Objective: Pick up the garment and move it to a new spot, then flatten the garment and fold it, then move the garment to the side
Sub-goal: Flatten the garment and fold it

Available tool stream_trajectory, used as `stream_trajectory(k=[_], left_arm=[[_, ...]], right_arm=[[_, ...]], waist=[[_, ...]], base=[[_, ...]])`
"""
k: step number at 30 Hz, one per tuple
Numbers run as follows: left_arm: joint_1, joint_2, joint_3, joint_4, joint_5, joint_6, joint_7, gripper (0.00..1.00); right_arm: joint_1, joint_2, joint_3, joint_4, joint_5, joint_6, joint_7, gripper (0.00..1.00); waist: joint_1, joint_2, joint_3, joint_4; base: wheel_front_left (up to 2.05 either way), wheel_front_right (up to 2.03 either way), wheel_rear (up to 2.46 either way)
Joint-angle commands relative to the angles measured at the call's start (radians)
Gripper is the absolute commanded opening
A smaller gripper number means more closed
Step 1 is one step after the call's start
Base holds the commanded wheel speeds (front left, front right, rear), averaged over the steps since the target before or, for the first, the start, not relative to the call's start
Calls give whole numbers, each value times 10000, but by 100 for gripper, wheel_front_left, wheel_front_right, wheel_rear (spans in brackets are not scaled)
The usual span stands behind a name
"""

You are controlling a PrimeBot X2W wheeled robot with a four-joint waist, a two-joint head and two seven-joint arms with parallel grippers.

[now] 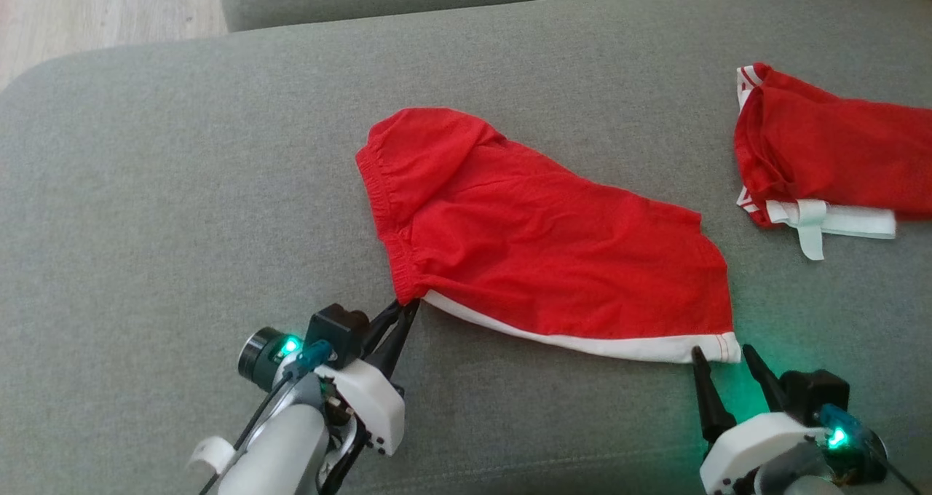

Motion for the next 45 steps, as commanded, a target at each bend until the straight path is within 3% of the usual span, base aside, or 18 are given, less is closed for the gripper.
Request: stream_trajectory(k=[1, 5, 6, 8, 16, 26, 37, 45], left_arm=[[-142, 159, 393, -271, 75, -6, -122, 0], [-128, 141, 393, -275, 90, -14, -122, 0], [-124, 137, 395, -274, 92, -16, -122, 0], [-110, 129, 396, -271, 98, -19, -122, 0], [2, 198, 475, -272, 95, -29, -122, 0], [-392, 716, 716, -1087, 14, -48, -121, 0], [-2872, 1944, 1061, -4198, -375, -91, 1300, 0], [-2879, 2556, 1591, -6452, -770, 186, 2604, 0]], right_arm=[[-386, -58, 278, -211, -9, 33, -9, 100], [-441, -58, 361, -80, 9, 33, 51, 97], [-453, -58, 373, -59, 3, 33, 55, 76], [-478, -58, 385, -28, -65, 33, 47, 0], [-546, -58, 414, -270, -80, 33, -280, 0], [-1329, -158, 911, -1937, 391, 33, -849, 0], [-3600, -665, 1068, -4478, 823, 33, -895, 0], [-3151, -279, 625, -5895, 879, 33, -230, 0]], waist=[[0, 0, 3, 5], [0, 0, -7, 32], [0, 0, -10, 39], [0, 0, -21, 54], [0, 0, -181, 65], [0, 0, -584, 58], [0, 0, -1345, 223], [0, 0, -1669, 296]], base=[[0, 0, 0], [0, 0, 0], [0, 0, 0], [0, 0, 0], [0, 0, 0], [0, 0, 0], [0, 0, 0], [0, 0, 0]])
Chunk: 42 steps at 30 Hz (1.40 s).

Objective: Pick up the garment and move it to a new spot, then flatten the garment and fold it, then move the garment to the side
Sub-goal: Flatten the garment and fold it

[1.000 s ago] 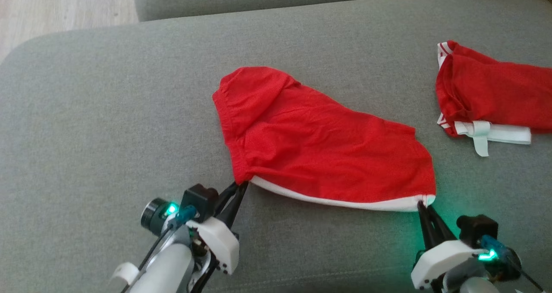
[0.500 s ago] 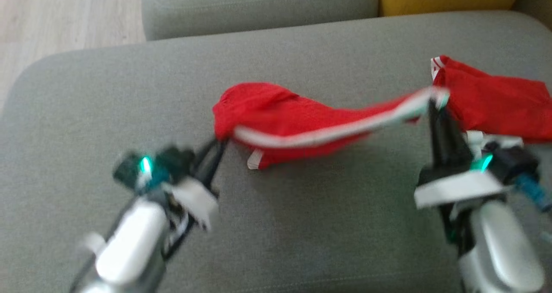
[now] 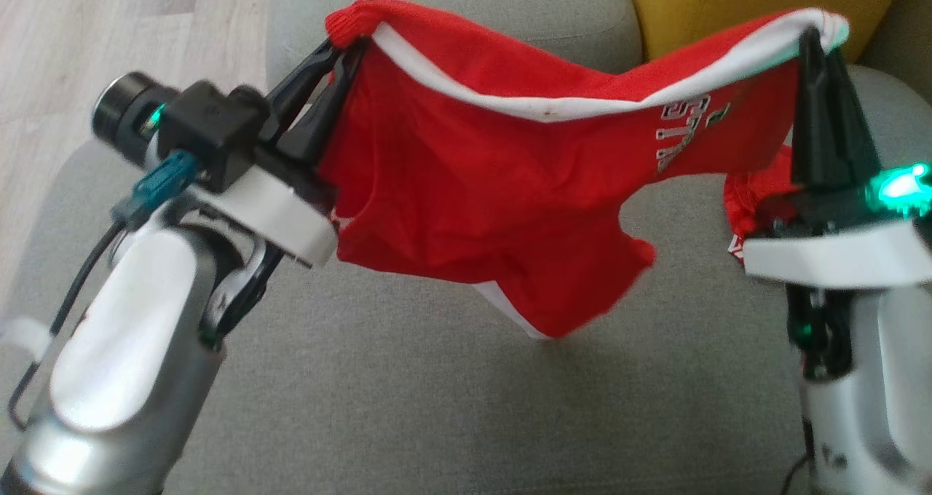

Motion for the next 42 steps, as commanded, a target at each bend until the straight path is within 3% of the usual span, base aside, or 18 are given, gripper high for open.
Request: stream_trajectory(k=[1, 10, 17, 25, 26, 32, 36, 42], left_arm=[[-217, 460, 573, -587, -97, 132, 183, 0], [142, 854, 829, -2189, -389, 428, 1154, 0], [-1276, 870, 956, -1089, -1158, 110, 1781, 0], [-5449, 921, 829, 2508, -1162, -168, 1070, 0], [-5449, 921, 829, 2508, -1162, -168, 1070, 0], [-8126, 452, 1023, 5095, -847, -182, -797, 0], [-8515, -139, 633, 6580, -699, -195, -2182, 0], [-7333, -769, -277, 7830, -238, -206, -2667, 0]], right_arm=[[40, 148, 108, -549, 84, 33, 143, 0], [580, 308, 14, -2031, 230, 33, 1005, 0], [-1229, 313, 270, -1187, 291, 33, 1916, 0], [-6612, -118, 487, 2649, 57, 33, 1442, 0], [-6612, -118, 487, 2649, 57, 33, 1442, 0], [-10027, -50, -80, 5825, -301, 33, -25, 0], [-10622, 134, -225, 7904, -408, 33, -720, 0], [-9657, 247, -546, 9810, 183, 33, -1059, 0]], waist=[[0, -1, -25, 11], [0, -1, 118, -21], [0, -1, 1165, -160], [0, -1, 3508, -244], [0, -1, 3508, -244], [0, -1, 4529, -135], [0, -1, 4892, 49], [0, -1, 4994, 311]], base=[[0, 0, 0], [0, 0, 0], [0, 0, 0], [0, 0, 0], [0, 0, 0], [0, 0, 0], [0, 0, 0], [0, 0, 0]])
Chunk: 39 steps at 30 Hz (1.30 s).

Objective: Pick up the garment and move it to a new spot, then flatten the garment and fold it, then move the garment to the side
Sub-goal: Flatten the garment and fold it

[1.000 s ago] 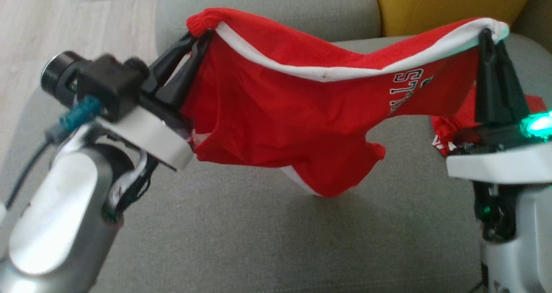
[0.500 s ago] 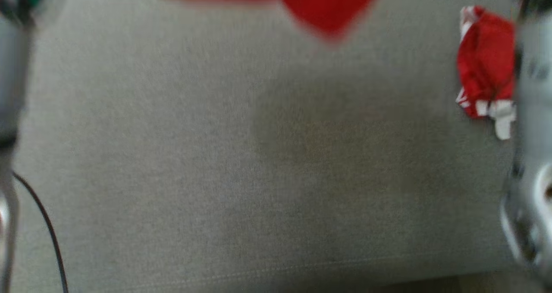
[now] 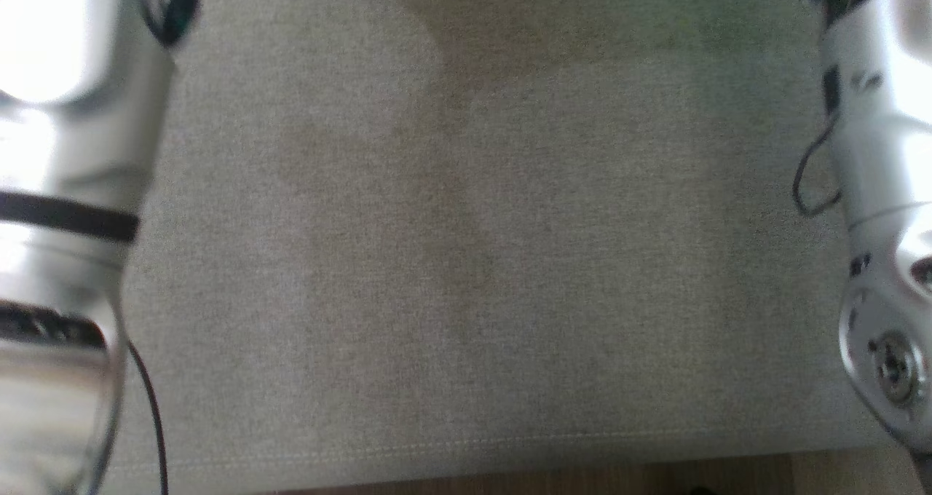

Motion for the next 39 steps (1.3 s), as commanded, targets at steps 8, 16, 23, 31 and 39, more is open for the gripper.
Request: stream_trajectory(k=[8, 16, 23, 31, 39], left_arm=[[2166, 342, -751, -953, 518, 18, -119, 0], [4533, 836, -1696, -1818, 678, 17, -121, 0], [6068, 1250, -2153, -2452, 789, 16, -121, 0], [7411, 1567, -2563, -2976, 862, 16, -121, 0], [8710, 1732, -2804, -3599, 780, 106, -122, 0]], right_arm=[[1434, 176, 1146, 1499, 277, 31, -146, 0], [2889, -568, 2490, 2112, 894, 31, 546, 0], [4175, -1396, 3625, 1594, 1913, 31, 1514, 0], [5671, -2309, 4727, 300, 3175, 31, 2714, 0], [7526, -3482, 5169, -1613, 4485, 31, 3960, 0]], waist=[[-1, 0, -439, 148], [-1, 0, -1731, 188], [-1, 0, -2659, 154], [-1, 0, -3503, 104], [-1, 0, -4298, 156]], base=[[0, 0, 0], [0, 0, 0], [0, 0, 0], [0, 0, 0], [0, 0, 0]])
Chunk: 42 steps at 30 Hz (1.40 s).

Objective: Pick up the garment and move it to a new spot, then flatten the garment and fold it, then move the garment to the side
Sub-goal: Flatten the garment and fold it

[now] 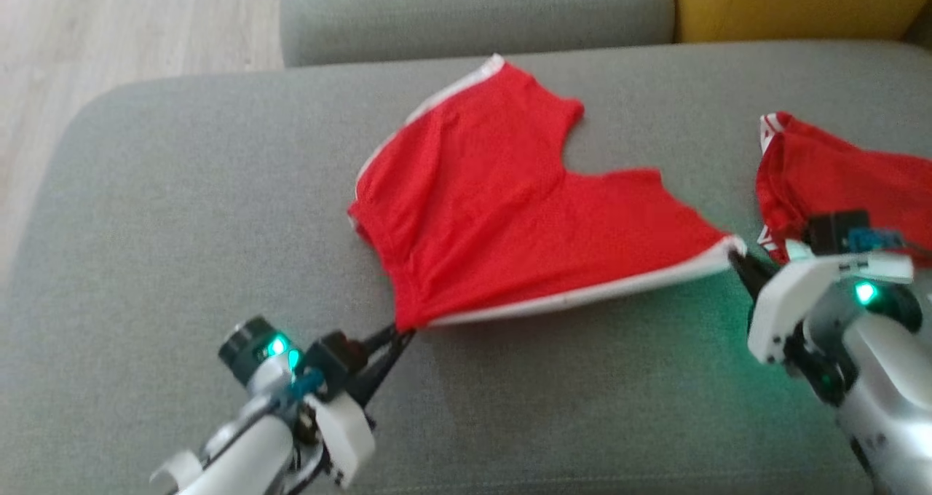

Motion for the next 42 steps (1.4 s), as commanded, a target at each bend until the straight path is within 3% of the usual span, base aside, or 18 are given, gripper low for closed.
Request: stream_trajectory(k=[1, 12, 25, 34, 42], left_arm=[[-257, 415, 378, -248, -42, 93, -49, 0], [780, 612, -286, -1673, -194, 127, 667, 0], [88, 342, 549, -2603, -1073, 459, 947, 0], [-1060, -55, 844, -2382, -1253, 433, 1021, 0], [-2183, -819, 894, -1049, -1584, 286, 856, 0]], right_arm=[[32, -382, 37, -384, 160, 31, 91, 0], [2080, -1608, -791, -3131, 971, 31, 1794, 0], [1255, -1667, -2452, -5270, -320, 31, 3110, 0], [-799, -1850, -2094, -5232, -1113, 31, 3637, 0], [-3020, -1994, -778, -3981, -1549, 31, 3635, 0]], waist=[[0, -1, -170, 21], [0, -1, -531, 250], [0, -1, 262, 1161], [0, -1, 1365, 1836], [0, -1, 2311, 2492]], base=[[0, 0, 0], [0, 0, 0], [0, 0, 0], [0, 0, 0], [0, 0, 0]])
